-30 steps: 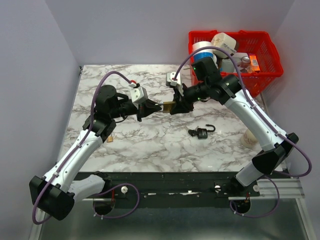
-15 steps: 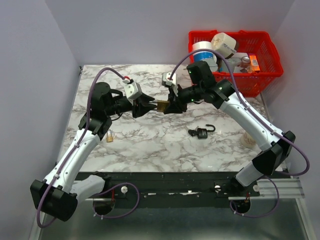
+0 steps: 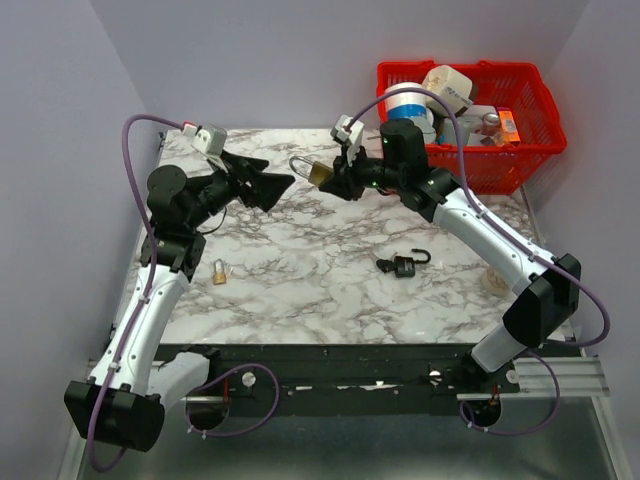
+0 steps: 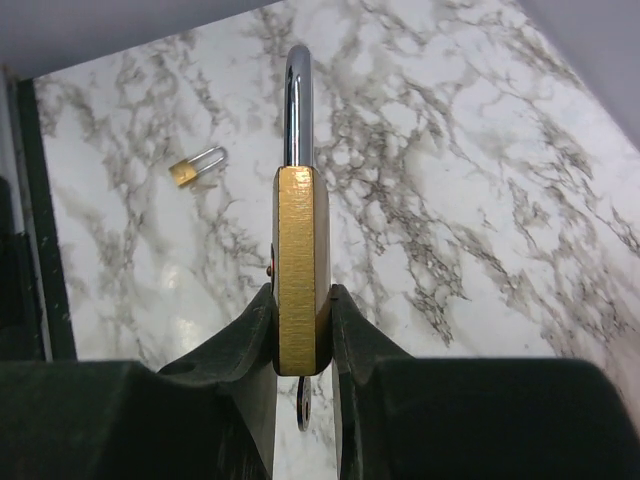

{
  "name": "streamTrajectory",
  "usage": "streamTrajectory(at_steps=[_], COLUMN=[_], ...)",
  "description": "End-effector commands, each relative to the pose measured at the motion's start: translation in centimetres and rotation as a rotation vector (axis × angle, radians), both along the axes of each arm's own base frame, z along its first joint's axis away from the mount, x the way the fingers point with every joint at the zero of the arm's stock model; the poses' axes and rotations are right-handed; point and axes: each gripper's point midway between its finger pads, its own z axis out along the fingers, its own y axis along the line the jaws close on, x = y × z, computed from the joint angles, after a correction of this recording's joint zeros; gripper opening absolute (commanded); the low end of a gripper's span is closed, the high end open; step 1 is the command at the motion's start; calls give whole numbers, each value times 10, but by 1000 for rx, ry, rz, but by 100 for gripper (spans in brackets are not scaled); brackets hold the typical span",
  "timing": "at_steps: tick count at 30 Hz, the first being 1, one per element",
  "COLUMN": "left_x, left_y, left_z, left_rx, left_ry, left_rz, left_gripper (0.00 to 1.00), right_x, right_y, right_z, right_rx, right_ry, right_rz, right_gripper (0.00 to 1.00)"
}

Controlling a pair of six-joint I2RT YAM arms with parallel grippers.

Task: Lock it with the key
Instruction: Lock the lock.

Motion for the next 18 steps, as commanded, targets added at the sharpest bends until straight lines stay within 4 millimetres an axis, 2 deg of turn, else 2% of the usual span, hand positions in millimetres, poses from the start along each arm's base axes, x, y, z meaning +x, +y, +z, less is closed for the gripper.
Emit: streamTrajectory(at_steps=[1,2,4,8,9,13,18], left_x=[29,37,43,56,58,59,60], left_y=[14,11,8,5,4,-9,-19], left_z=[8,-1,-7,-19,-20,-22,-33], left_rx=[-339,-372,-459,-515,-522,-550,-581], left_ry=[342,408,510,586,599,627,684], left_rz=[181,184,191,233,232,197,204], left_gripper=[99,99,99,99,99,99,99], right_x=[35,39,45,46,44,41,37], right_y=[7,8,11,22,27,38,46], right_z=[58,61,65,70,66,60,63], right_rx=[191,206,233,265,264,265,292], right_ry=[-155,-163,-157,-140,-126,-100,-83], right_rz=[-151,-169,-203,-216,-209,-215,-224], right_gripper=[1,1,1,1,1,1,1])
